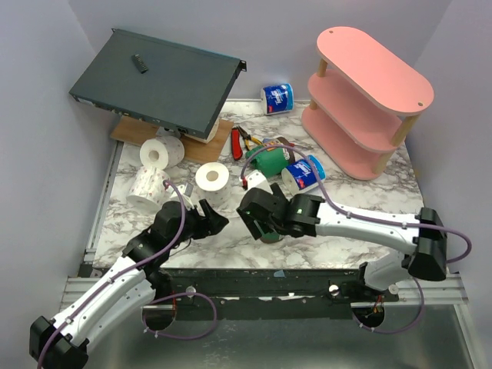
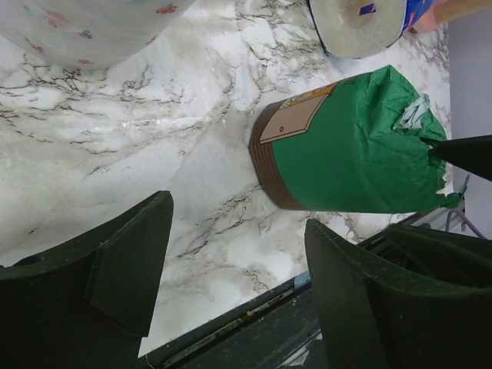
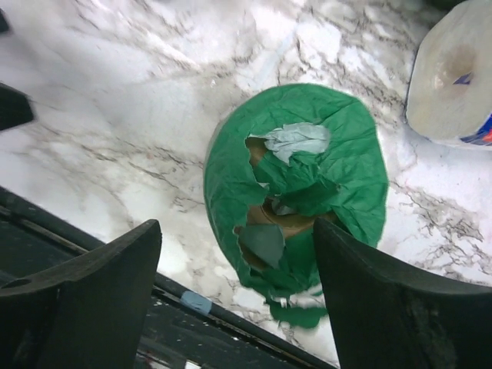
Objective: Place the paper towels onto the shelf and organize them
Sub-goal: Adjust the paper towel at the center of the board.
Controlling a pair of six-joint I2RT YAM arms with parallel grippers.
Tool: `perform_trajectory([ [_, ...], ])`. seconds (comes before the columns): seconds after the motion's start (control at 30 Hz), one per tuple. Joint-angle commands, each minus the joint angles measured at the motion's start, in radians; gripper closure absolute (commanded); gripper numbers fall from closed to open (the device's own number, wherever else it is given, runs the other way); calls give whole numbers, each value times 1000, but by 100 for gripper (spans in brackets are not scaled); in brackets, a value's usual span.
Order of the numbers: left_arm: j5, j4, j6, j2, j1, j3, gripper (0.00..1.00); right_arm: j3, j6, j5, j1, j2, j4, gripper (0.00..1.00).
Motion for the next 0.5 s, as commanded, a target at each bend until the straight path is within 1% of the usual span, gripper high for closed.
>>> perform_trajectory([
  [0.0,22,23,0,3,4,2,27,51,44,-15,6,-124,-15,13],
  [0.07,22,25,0,6,4,2,27,46,83,11,5,-171,-12,11],
  [0.13,22,27,-2,9,4,-1,27,31,160,102,-1,-214,-14,9],
  [0.17,22,29,-4,11,4,-3,27,18,221,156,-19,-240,-28,6],
  [0.2,22,33,-7,11,4,-4,27,-1,261,172,-57,-261,-32,4],
  [0.23,24,34,-13,15,5,-7,27,-33,291,146,-103,-291,-21,4],
  [0.33,32,46,-24,26,4,-11,27,-141,336,-33,-269,-362,50,4],
  [0.4,37,49,-28,33,4,-10,27,-202,347,-104,-317,-392,97,6],
  [0.47,36,48,-32,35,4,-12,27,-250,350,-139,-320,-410,141,7],
])
